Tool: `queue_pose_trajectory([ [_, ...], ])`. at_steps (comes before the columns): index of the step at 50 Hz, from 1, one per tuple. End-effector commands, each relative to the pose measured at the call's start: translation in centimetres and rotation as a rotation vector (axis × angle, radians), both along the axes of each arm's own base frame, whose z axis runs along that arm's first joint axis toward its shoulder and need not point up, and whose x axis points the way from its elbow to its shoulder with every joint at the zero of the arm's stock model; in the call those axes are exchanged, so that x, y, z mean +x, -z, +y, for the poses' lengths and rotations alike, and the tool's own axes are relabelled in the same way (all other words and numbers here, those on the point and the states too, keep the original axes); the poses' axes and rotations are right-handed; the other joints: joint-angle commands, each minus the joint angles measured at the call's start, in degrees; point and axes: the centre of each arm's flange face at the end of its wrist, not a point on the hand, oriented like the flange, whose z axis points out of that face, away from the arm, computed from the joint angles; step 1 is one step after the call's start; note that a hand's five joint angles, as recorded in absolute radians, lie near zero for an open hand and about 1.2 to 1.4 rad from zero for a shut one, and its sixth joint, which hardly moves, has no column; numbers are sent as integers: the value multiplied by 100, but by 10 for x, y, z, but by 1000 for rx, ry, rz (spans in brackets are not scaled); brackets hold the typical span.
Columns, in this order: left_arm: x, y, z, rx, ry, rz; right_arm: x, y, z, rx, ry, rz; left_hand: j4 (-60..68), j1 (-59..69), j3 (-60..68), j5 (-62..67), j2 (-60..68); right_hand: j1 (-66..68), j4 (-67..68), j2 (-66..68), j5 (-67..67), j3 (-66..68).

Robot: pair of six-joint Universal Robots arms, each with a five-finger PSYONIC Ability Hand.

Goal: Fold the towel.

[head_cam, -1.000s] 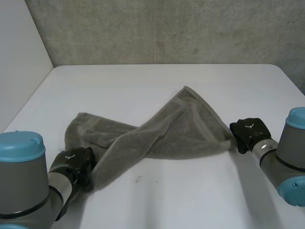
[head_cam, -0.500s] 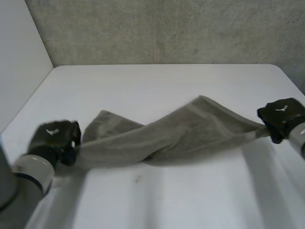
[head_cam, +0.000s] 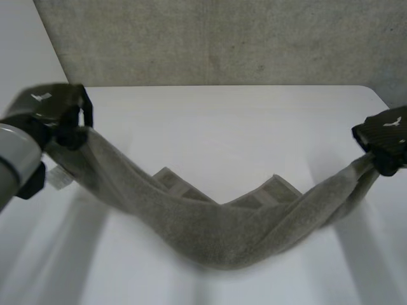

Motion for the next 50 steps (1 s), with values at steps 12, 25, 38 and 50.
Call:
queue_pose_trajectory([
  [12,-42,-128,-98,-474,30,360,42,-113,-98,-640,60,-501,1027,1238,1033,1083,1027,387,333,525,365,371],
  [25,-41,-95,-94,-302,21,405,63,-65,-57,-372,4,-340,1027,1238,1033,1083,1027,387,333,525,365,371],
  [38,-41,77,-91,110,-32,239,79,108,-57,94,0,-128,1027,1238,1033,1083,1027,387,333,525,365,371],
  [50,-26,81,-57,132,-23,175,51,100,14,259,-75,56,1027,1238,1033,1083,1027,387,333,525,365,371],
])
